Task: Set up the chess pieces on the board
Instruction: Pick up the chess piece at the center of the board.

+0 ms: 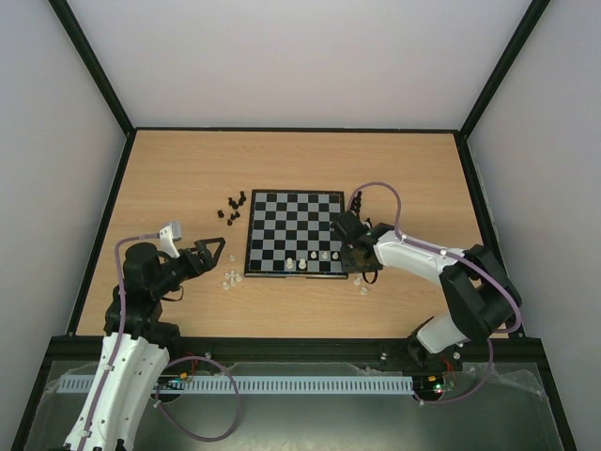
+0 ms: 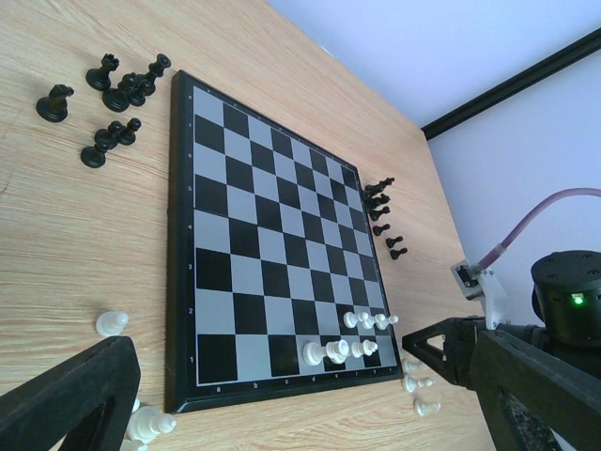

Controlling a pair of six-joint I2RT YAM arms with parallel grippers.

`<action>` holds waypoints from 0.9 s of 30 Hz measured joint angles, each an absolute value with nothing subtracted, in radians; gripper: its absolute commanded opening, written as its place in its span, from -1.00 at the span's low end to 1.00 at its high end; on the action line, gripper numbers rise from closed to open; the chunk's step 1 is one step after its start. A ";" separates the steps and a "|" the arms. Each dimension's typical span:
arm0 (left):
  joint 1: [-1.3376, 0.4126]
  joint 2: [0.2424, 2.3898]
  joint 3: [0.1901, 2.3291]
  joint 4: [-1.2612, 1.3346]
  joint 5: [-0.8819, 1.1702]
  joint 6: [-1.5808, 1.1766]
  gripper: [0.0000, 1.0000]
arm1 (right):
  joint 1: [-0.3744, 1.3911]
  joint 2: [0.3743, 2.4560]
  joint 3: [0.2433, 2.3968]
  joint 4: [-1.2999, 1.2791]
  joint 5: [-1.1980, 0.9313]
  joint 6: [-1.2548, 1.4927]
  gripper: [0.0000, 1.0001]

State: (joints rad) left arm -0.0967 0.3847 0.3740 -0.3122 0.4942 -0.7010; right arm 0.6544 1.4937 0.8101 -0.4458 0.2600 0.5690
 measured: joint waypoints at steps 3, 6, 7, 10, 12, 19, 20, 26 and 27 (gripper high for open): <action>-0.096 0.385 0.374 -0.312 0.494 -0.701 0.99 | 0.654 1.507 0.805 -0.442 0.258 0.569 -0.54; -0.095 0.385 0.374 -0.312 0.494 -0.701 0.99 | 0.654 1.514 0.804 -0.440 0.258 0.569 -0.57; -0.095 0.385 0.374 -0.312 0.495 -0.701 0.99 | 0.654 1.515 0.804 -0.440 0.259 0.568 -0.59; -0.095 0.385 0.374 -0.312 0.495 -0.701 0.99 | 0.654 1.518 0.804 -0.438 0.259 0.569 -0.71; -0.095 0.385 0.374 -0.312 0.495 -0.701 0.99 | 0.654 1.519 0.804 -0.437 0.260 0.566 -0.75; -0.095 0.385 0.374 -0.312 0.495 -0.701 0.99 | 0.654 1.519 0.804 -0.432 0.266 0.565 -0.85; -0.095 0.385 0.374 -0.312 0.495 -0.701 0.99 | 0.654 1.519 0.805 -0.432 0.268 0.565 -0.86; -0.095 0.385 0.374 -0.313 0.495 -0.700 0.99 | 0.654 1.502 0.867 -0.474 0.279 0.562 -0.91; -0.095 0.385 0.374 -0.312 0.495 -0.700 0.99 | 0.654 1.493 0.886 -0.482 0.279 0.561 -0.91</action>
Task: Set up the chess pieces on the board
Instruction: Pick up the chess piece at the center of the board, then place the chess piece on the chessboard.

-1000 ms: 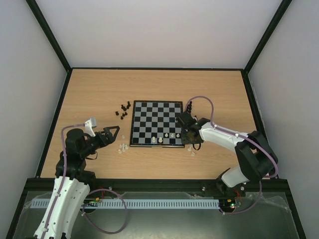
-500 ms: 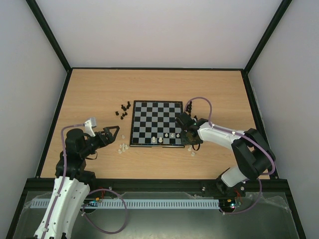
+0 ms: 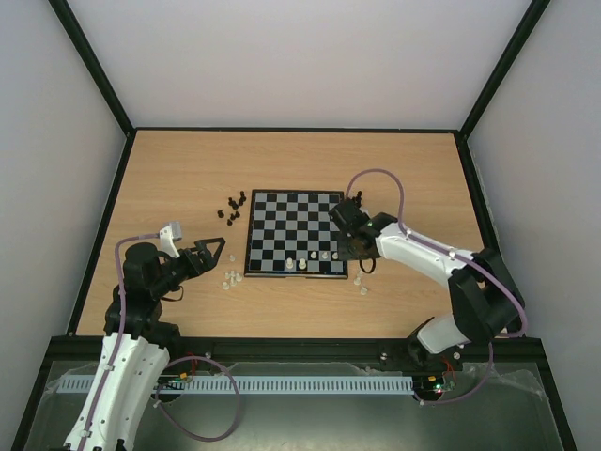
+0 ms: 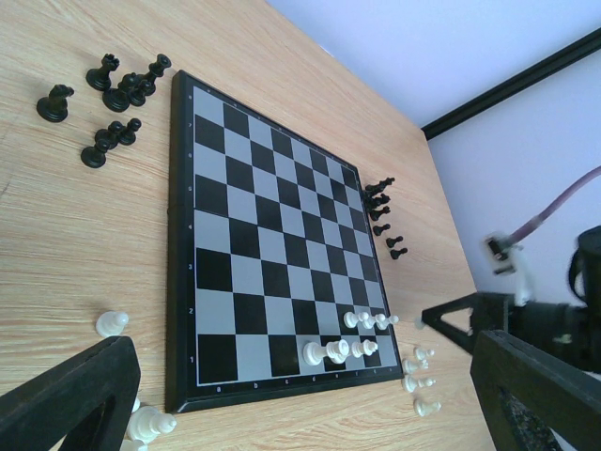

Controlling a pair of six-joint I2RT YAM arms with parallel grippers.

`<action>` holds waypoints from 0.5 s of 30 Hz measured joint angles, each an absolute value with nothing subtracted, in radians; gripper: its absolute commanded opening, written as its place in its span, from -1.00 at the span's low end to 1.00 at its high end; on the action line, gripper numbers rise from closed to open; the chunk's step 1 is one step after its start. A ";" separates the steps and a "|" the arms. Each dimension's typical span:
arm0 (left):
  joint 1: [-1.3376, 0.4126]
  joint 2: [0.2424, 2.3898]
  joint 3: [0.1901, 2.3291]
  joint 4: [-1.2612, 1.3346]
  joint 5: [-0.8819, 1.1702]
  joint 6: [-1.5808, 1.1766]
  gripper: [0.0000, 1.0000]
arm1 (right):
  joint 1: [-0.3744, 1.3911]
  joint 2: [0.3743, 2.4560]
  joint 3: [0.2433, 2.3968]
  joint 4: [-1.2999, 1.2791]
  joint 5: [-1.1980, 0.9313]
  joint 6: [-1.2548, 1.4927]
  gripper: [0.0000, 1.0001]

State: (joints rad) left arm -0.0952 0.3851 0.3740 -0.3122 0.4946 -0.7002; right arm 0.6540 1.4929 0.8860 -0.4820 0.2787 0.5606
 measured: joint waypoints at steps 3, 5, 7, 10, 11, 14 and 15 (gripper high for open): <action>-0.095 0.385 0.374 -0.312 0.495 -0.700 0.99 | 0.656 1.465 0.959 -0.508 0.278 0.554 -0.91; -0.095 0.385 0.374 -0.312 0.494 -0.700 0.99 | 0.665 1.459 1.004 -0.520 0.279 0.550 -0.91; -0.095 0.385 0.374 -0.312 0.494 -0.700 0.99 | 0.683 1.460 1.048 -0.529 0.279 0.546 -0.91; -0.095 0.385 0.374 -0.312 0.494 -0.700 0.99 | 0.725 1.474 1.105 -0.546 0.272 0.540 -0.90; -0.095 0.385 0.374 -0.312 0.494 -0.701 0.99 | 0.741 1.489 1.126 -0.548 0.268 0.538 -0.90; -0.095 0.385 0.374 -0.312 0.494 -0.701 0.99 | 0.780 1.550 1.176 -0.549 0.257 0.533 -0.90; -0.095 0.385 0.374 -0.312 0.494 -0.701 0.99 | 0.790 1.574 1.188 -0.549 0.251 0.531 -0.90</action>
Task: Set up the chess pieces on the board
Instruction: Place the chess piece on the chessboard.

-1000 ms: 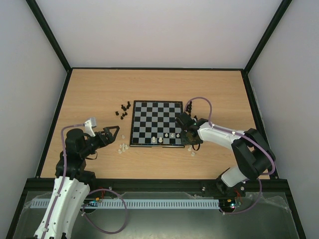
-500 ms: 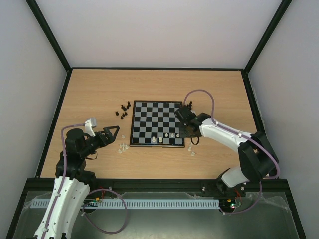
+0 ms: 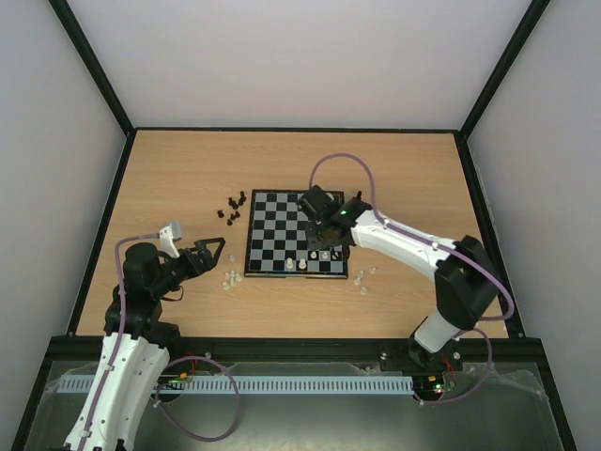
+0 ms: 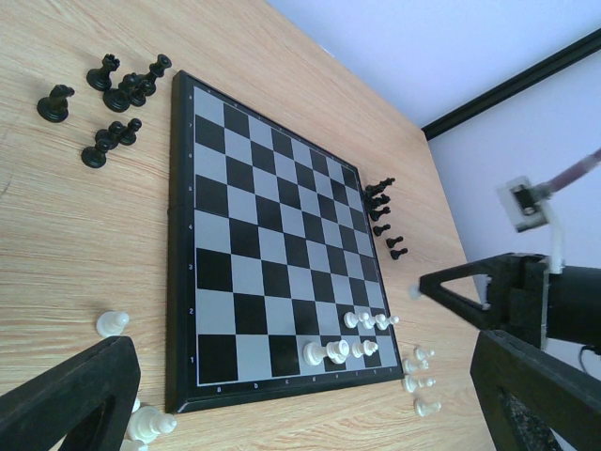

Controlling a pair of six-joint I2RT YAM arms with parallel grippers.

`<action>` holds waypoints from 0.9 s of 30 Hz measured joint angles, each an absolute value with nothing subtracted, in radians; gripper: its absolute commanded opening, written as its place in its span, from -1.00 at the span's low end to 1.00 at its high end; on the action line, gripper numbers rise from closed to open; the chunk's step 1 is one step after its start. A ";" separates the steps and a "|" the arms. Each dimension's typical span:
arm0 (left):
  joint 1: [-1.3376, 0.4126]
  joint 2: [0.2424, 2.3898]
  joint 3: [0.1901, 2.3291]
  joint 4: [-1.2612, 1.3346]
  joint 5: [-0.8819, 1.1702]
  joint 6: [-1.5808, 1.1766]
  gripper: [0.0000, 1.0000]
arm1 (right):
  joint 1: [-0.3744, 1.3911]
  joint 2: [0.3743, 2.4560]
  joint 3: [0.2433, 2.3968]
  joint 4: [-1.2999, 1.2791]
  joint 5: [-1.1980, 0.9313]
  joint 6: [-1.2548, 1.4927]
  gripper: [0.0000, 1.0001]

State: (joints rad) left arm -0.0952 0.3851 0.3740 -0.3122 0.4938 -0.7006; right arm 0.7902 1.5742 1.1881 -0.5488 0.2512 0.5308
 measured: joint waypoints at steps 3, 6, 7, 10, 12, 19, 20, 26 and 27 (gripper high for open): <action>-0.095 0.385 0.374 -0.312 0.494 -0.701 0.99 | 0.818 1.647 1.214 -0.549 0.237 0.524 -0.90; -0.095 0.385 0.374 -0.313 0.493 -0.701 0.99 | 0.841 1.703 1.232 -0.549 0.226 0.520 -0.90; -0.095 0.385 0.374 -0.312 0.493 -0.701 0.99 | 0.848 1.716 1.238 -0.549 0.222 0.519 -0.90; -0.095 0.385 0.374 -0.312 0.493 -0.701 0.99 | 0.860 1.744 1.257 -0.548 0.216 0.517 -0.90; -0.095 0.385 0.374 -0.313 0.493 -0.701 0.99 | 0.867 1.759 1.267 -0.548 0.212 0.516 -0.89; -0.095 0.385 0.374 -0.313 0.493 -0.701 0.99 | 0.879 1.808 1.282 -0.545 0.205 0.515 -0.89; -0.095 0.385 0.374 -0.313 0.493 -0.701 0.99 | 0.879 1.814 1.283 -0.542 0.204 0.515 -0.89; -0.095 0.385 0.374 -0.313 0.493 -0.701 0.99 | 0.879 1.836 1.289 -0.539 0.201 0.515 -0.89; -0.095 0.385 0.374 -0.313 0.493 -0.701 0.99 | 0.879 1.838 1.290 -0.538 0.201 0.515 -0.89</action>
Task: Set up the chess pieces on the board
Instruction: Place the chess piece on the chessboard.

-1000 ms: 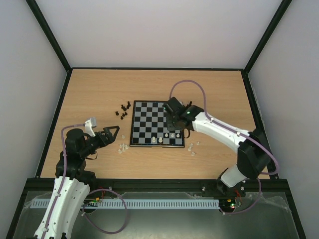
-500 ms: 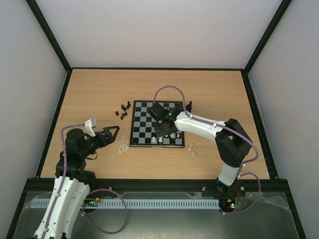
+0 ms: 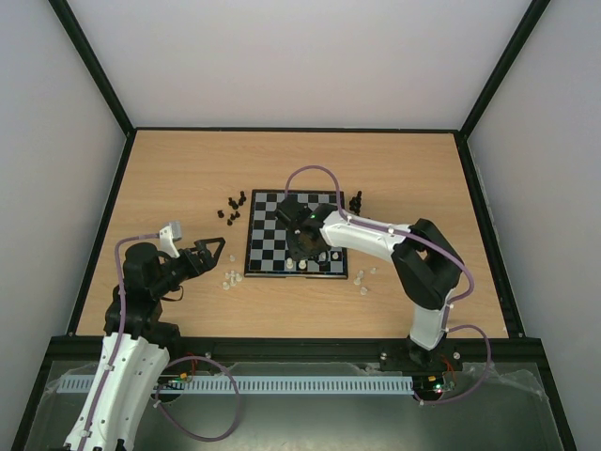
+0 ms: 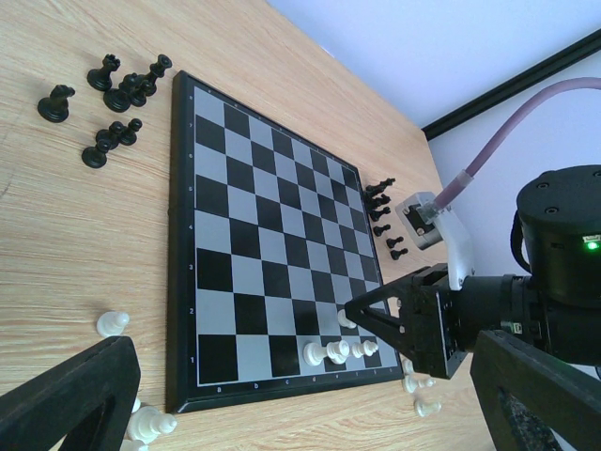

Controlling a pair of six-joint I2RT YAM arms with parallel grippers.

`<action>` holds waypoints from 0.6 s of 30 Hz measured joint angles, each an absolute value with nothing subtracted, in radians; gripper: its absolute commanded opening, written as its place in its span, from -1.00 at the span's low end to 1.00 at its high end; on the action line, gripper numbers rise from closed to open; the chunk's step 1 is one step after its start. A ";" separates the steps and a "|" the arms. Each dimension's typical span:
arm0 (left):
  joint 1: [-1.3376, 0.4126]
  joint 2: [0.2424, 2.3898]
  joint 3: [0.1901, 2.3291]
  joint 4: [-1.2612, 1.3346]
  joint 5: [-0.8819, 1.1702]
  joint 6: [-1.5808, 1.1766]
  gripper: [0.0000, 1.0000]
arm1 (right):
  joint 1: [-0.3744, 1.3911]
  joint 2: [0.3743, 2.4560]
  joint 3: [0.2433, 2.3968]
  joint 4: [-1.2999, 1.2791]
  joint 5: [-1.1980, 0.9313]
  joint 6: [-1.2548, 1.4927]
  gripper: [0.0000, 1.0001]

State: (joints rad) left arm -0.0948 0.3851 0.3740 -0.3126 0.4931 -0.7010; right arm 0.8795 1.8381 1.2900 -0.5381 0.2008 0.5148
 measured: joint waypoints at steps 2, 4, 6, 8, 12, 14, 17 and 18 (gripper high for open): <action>-0.095 0.385 0.374 -0.312 0.493 -0.701 0.99 | 0.879 1.846 1.296 -0.535 0.200 0.515 -0.88; -0.095 0.385 0.374 -0.313 0.493 -0.701 0.99 | 0.881 1.855 1.301 -0.531 0.199 0.514 -0.88; -0.095 0.385 0.374 -0.313 0.493 -0.701 0.99 | 0.883 1.862 1.301 -0.527 0.198 0.514 -0.88; -0.095 0.385 0.374 -0.313 0.493 -0.701 0.99 | 0.886 1.869 1.301 -0.525 0.197 0.513 -0.88; -0.095 0.385 0.374 -0.313 0.493 -0.701 0.99 | 0.888 1.882 1.302 -0.524 0.192 0.512 -0.88; -0.095 0.385 0.374 -0.313 0.493 -0.701 0.99 | 0.889 1.882 1.306 -0.523 0.192 0.512 -0.88; -0.095 0.385 0.374 -0.313 0.493 -0.701 0.99 | 0.889 1.889 1.314 -0.521 0.191 0.512 -0.82; -0.095 0.385 0.374 -0.313 0.493 -0.701 0.99 | 0.890 1.890 1.316 -0.520 0.191 0.511 -0.79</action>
State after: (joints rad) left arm -0.0948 0.3847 0.3740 -0.3126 0.4931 -0.7010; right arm 0.8898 1.8904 1.3155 -0.5198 0.1913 0.5114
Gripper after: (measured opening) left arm 0.995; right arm 0.073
